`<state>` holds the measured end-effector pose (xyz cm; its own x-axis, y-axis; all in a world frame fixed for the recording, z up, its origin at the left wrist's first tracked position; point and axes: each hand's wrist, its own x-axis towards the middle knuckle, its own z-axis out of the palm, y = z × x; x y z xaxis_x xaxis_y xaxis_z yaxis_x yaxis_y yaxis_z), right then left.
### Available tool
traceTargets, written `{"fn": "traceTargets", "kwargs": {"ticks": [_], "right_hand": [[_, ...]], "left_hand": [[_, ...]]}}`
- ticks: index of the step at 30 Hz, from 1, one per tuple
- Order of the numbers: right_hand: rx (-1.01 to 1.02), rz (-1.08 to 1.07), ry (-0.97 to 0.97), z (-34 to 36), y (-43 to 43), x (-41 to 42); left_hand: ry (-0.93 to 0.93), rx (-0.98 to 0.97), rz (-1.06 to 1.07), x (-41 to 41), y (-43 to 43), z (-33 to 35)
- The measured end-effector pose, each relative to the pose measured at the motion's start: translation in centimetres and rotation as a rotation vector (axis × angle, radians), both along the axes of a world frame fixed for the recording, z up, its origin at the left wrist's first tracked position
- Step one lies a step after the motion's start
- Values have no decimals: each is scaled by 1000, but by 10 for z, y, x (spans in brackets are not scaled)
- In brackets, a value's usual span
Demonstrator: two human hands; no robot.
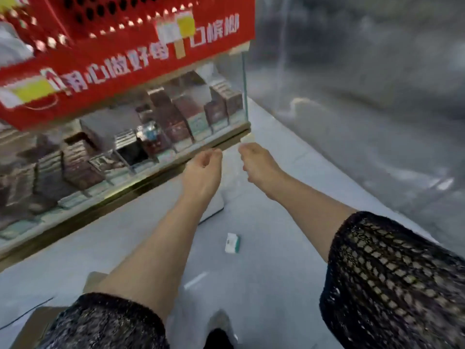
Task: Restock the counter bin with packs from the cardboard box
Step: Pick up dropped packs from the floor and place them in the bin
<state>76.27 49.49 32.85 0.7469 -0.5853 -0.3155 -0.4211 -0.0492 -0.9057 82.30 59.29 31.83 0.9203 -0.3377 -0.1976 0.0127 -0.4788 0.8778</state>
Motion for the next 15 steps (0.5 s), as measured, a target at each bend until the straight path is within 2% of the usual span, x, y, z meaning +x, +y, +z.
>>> {"fn": "traceTargets", "kwargs": {"ticks": [9, 15], "right_hand": [[91, 56, 249, -267, 6, 11], [122, 59, 368, -416, 27, 22]], "left_hand": [[236, 119, 66, 27, -7, -258], [334, 249, 100, 44, 13, -415]]}}
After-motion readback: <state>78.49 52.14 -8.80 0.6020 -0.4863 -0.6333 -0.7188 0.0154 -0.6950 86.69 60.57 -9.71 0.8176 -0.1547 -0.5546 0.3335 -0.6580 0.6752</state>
